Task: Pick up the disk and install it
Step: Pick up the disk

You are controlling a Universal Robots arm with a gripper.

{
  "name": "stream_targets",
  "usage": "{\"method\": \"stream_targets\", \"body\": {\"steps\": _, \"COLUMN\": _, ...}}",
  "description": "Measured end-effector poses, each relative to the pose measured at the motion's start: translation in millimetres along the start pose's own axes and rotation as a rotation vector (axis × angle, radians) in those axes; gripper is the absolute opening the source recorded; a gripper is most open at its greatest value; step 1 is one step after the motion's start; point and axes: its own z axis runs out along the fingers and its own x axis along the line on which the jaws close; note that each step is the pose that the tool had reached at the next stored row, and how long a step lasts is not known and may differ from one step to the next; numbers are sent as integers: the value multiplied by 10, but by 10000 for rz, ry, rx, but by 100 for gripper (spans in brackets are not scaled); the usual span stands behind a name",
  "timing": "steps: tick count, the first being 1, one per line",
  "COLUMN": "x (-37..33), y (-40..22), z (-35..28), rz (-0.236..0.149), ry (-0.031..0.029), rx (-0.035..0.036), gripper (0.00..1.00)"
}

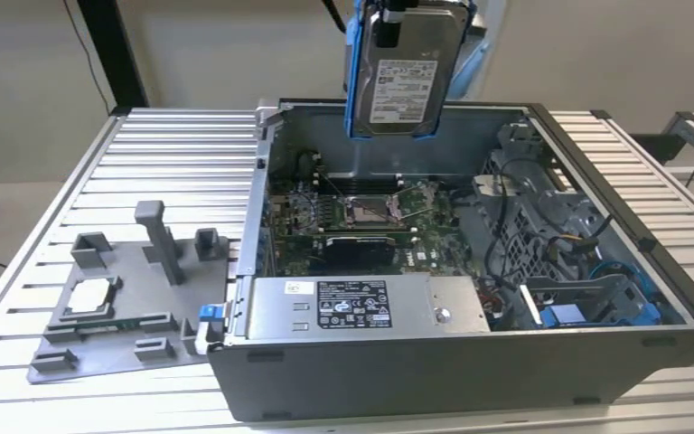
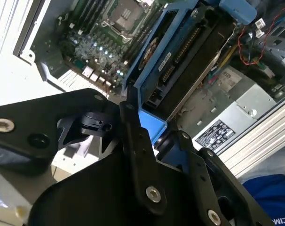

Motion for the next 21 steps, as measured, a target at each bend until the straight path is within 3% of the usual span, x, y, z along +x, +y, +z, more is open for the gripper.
{"method": "stream_targets", "body": {"steps": 4, "x": 13, "y": -152, "z": -4, "rz": 2, "ry": 2, "rx": -5, "gripper": 0}}
{"method": "stream_targets", "body": {"steps": 10, "x": 47, "y": -204, "z": -5, "rz": 1, "ry": -1, "rx": -8, "gripper": 0}}
{"method": "stream_targets", "body": {"steps": 15, "x": 172, "y": -298, "z": -12, "rz": 2, "ry": -1, "rx": -17, "gripper": 0}}
{"method": "stream_targets", "body": {"steps": 21, "x": 347, "y": -367, "z": -20, "rz": 2, "ry": -1, "rx": -17, "gripper": 0}}
